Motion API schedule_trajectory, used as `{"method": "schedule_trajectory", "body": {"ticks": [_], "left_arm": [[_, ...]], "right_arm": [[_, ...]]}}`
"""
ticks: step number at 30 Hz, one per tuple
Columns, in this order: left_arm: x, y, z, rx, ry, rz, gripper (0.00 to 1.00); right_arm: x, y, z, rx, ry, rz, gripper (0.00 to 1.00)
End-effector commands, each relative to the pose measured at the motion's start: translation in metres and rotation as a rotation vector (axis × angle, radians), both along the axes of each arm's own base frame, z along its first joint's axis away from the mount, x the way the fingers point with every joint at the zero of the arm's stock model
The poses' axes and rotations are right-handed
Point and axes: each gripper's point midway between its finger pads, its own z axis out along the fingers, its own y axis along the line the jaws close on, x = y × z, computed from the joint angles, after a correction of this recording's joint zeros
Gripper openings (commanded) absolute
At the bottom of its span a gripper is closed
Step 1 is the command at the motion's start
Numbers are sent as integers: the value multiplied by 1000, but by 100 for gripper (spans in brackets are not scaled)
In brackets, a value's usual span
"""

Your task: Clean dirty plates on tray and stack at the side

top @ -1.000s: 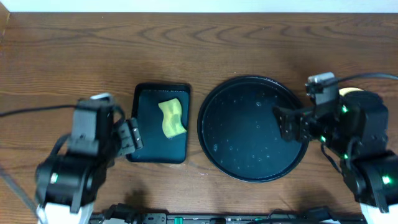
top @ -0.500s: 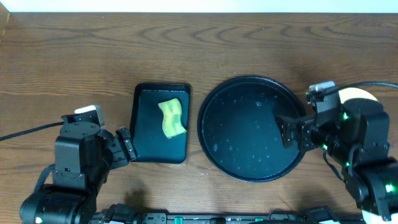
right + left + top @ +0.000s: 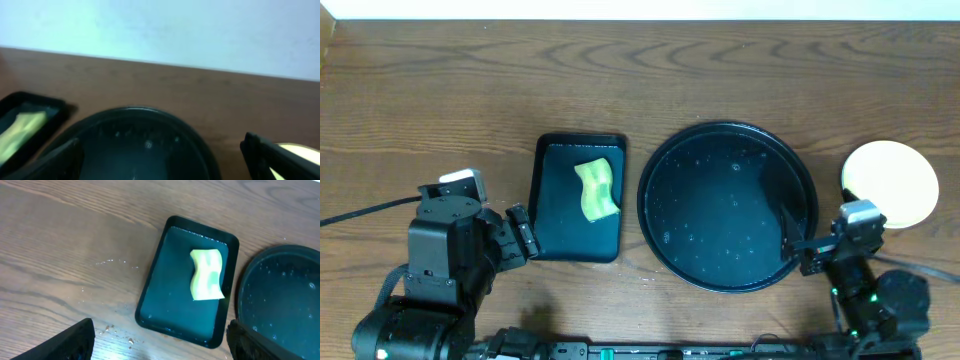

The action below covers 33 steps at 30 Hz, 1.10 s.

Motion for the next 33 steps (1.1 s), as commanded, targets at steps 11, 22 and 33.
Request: {"method": "schedule_trajectory", "body": {"ticks": [11,22,33], "left_arm": [[0,2,5,5,-13,10,85],[0,2,5,5,-13,10,85],[0,2,5,4,-13,10,85]], "right_arm": [[9,3,-32,7,-295,24,99],[10,3,-69,1,-143,25,99],[10,2,-71,0,-134,22,99]]}}
